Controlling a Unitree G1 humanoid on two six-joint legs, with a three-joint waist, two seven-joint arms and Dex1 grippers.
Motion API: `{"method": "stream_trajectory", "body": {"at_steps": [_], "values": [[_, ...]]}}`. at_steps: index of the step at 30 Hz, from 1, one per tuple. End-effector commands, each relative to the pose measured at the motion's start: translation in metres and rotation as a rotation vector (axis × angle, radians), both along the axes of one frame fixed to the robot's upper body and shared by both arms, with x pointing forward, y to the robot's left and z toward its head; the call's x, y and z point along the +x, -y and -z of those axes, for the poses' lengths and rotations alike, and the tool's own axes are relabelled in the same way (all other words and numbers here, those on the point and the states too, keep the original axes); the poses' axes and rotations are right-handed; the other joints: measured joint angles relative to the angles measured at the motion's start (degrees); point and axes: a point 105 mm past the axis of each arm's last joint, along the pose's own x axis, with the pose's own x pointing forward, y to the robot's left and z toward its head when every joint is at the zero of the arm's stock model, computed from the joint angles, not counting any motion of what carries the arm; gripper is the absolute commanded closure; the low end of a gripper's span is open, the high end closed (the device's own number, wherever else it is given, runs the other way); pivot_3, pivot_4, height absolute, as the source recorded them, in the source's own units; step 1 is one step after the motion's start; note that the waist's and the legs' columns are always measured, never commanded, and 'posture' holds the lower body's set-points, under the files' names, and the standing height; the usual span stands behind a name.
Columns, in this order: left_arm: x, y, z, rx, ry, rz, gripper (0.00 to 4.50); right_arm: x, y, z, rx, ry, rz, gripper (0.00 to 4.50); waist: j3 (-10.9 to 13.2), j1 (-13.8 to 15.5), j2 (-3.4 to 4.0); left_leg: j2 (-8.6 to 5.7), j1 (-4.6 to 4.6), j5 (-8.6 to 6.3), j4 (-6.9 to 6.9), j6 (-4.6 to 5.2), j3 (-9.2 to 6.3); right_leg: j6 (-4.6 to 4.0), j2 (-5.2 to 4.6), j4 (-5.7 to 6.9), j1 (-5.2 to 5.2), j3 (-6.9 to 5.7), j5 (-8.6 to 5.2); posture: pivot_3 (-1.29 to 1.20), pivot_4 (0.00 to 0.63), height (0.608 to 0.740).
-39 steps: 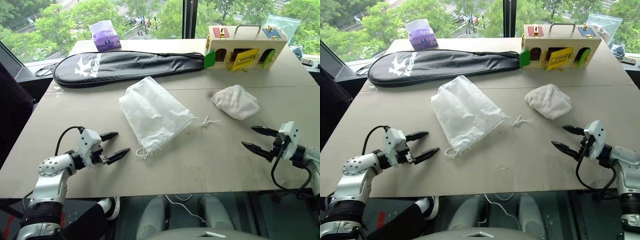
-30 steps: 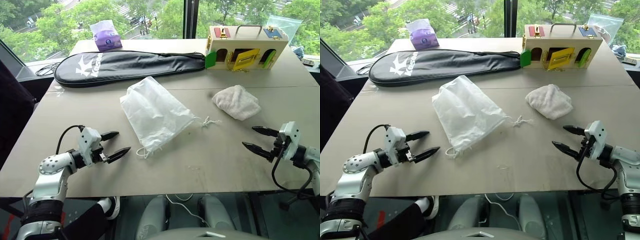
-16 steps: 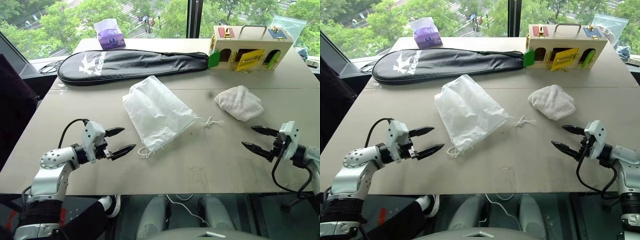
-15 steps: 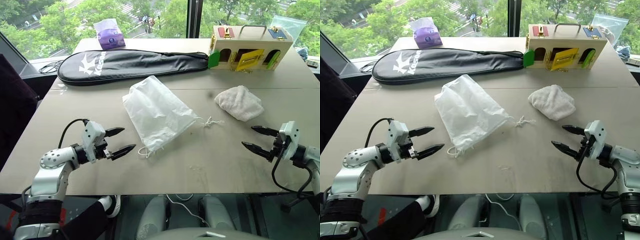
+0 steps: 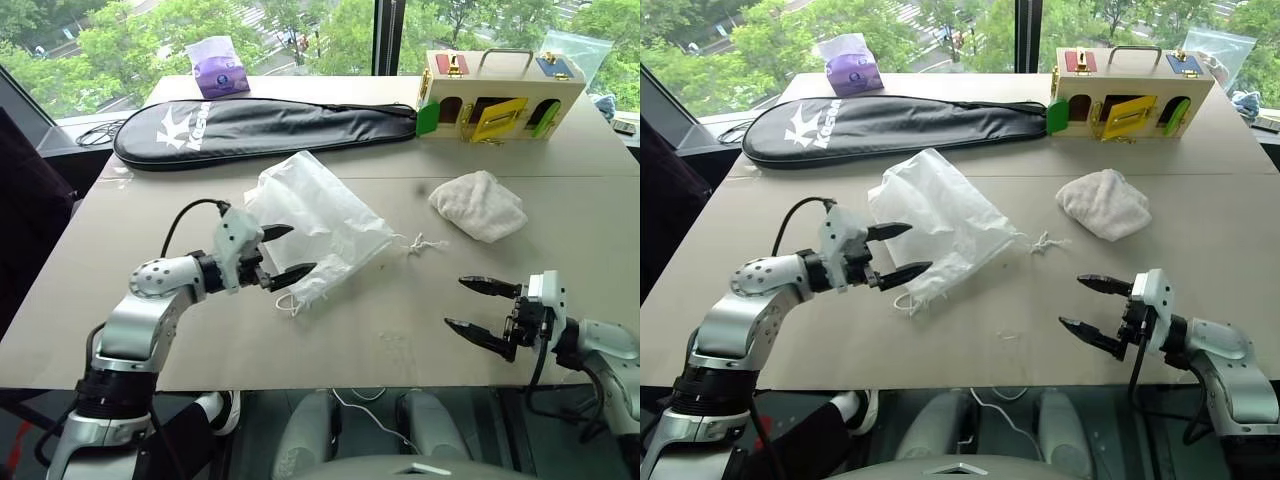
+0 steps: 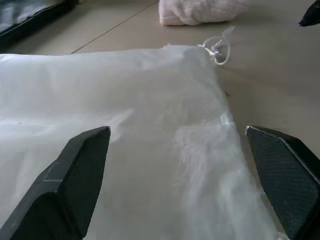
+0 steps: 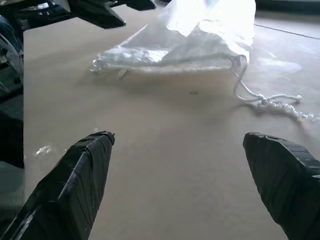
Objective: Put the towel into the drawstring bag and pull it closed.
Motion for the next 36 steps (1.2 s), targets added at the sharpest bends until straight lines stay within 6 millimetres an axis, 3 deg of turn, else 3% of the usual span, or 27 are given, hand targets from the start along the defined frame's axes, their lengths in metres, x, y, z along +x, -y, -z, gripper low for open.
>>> {"method": "stream_trajectory", "body": {"at_steps": [1,7,12,21,27,30,36], "values": [[0.005,0.007,0.001,0.106,0.082,0.045,0.00,0.000,-0.014,-0.013,0.027,0.047,-0.013,0.07,0.0,0.1,-0.01,-0.01,0.03,0.00,0.03,0.00,0.00,0.00,0.07,0.01,0.02,-0.01,-0.01,0.00,0.150,0.740],[0.015,0.023,0.004,0.115,0.165,0.043,0.00,0.005,-0.021,-0.013,0.044,0.068,0.006,0.07,0.0,0.3,-0.07,0.00,0.01,0.00,0.26,0.01,-0.02,0.01,0.28,0.02,0.15,-0.03,-0.01,0.00,0.150,0.740],[0.008,0.047,0.004,0.125,0.211,0.108,0.00,0.005,-0.018,-0.011,0.027,0.074,0.035,0.07,0.0,0.5,-0.08,-0.02,0.01,0.00,0.28,0.01,-0.05,0.02,0.28,0.02,0.17,-0.07,-0.01,0.00,0.150,0.740],[0.013,0.056,0.012,0.232,0.290,0.119,0.00,0.008,-0.015,-0.011,0.026,0.077,0.055,0.07,0.0,0.4,-0.08,-0.01,0.02,0.00,0.35,0.02,-0.06,0.02,0.33,0.04,0.19,-0.08,-0.01,0.00,0.150,0.740],[0.011,0.065,0.017,0.211,0.327,0.105,0.00,0.008,-0.013,-0.012,0.027,0.073,0.067,0.07,0.0,0.4,-0.08,-0.01,0.00,-0.01,0.44,0.03,-0.07,0.03,0.33,0.05,0.23,-0.08,0.00,0.00,0.150,0.740],[0.011,0.062,0.025,0.236,0.316,0.101,0.85,0.008,-0.011,-0.012,0.028,0.073,0.072,0.00,0.0,0.4,-0.08,0.00,0.02,-0.02,0.45,0.03,-0.07,0.03,0.34,0.10,0.23,-0.08,0.00,0.00,0.150,0.740],[0.013,0.055,0.027,0.244,0.311,0.084,3.74,0.007,-0.008,-0.011,0.022,0.069,0.079,0.00,0.0,0.4,-0.08,0.00,0.02,-0.02,0.53,0.04,-0.07,0.03,0.34,0.14,0.26,-0.08,0.00,0.00,0.150,0.740]]}}
